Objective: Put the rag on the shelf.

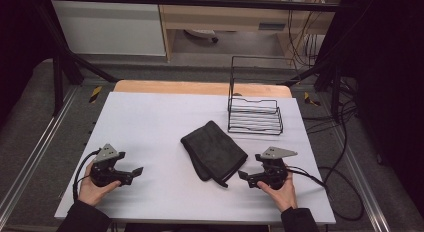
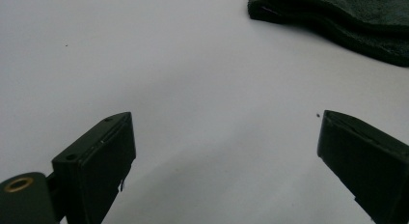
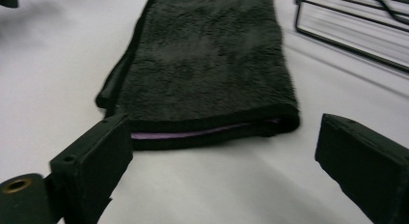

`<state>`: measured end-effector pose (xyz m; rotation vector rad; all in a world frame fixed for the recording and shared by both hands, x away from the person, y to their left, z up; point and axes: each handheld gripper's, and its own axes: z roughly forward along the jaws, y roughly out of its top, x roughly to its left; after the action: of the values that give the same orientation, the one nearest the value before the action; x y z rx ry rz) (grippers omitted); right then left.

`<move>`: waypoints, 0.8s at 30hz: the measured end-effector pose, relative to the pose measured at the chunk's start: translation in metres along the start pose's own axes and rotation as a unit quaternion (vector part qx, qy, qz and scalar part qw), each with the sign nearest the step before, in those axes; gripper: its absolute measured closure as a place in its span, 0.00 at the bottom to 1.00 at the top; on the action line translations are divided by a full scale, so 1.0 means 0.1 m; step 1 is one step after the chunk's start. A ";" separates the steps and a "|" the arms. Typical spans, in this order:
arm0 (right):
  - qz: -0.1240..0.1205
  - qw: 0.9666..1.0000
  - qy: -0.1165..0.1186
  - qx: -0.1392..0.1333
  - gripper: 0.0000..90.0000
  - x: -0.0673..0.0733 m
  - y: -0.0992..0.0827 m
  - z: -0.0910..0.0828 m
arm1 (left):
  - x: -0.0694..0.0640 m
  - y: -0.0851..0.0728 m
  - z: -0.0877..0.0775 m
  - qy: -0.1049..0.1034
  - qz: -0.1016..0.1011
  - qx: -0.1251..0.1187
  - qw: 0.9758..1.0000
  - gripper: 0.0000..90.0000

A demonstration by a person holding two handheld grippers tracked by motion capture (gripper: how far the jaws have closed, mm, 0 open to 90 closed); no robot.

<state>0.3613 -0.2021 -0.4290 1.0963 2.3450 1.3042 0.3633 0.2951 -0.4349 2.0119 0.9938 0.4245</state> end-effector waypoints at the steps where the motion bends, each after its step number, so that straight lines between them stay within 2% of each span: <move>1: -0.005 1.000 0.003 0.002 0.13 0.04 0.01 0.02 | 0.00 0.00 0.00 0.000 -0.001 0.000 1.000 0.07; 3: -0.018 1.000 0.010 0.004 0.19 0.11 0.04 0.06 | 0.00 0.00 0.00 0.001 0.001 0.002 1.000 0.07; 12: -0.051 0.998 0.028 0.025 0.39 0.40 0.16 0.30 | 0.00 0.00 0.01 0.001 0.001 0.004 1.000 0.08; 14: -0.064 0.997 0.026 0.037 0.42 0.47 0.18 0.37 | 0.00 0.00 0.01 0.001 0.001 0.004 1.000 0.08; 21: -0.100 0.992 0.017 0.074 0.48 0.61 0.18 0.60 | 0.00 -0.01 0.01 0.003 0.001 0.006 1.000 0.08; 24: -0.111 0.991 0.010 0.080 0.48 0.64 0.17 0.65 | 0.00 -0.01 0.01 0.003 0.002 0.007 1.000 0.08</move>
<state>0.3606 -0.1103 -0.4435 0.8370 2.5383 1.0701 0.3639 0.2946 -0.4362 2.0259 0.9993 0.4269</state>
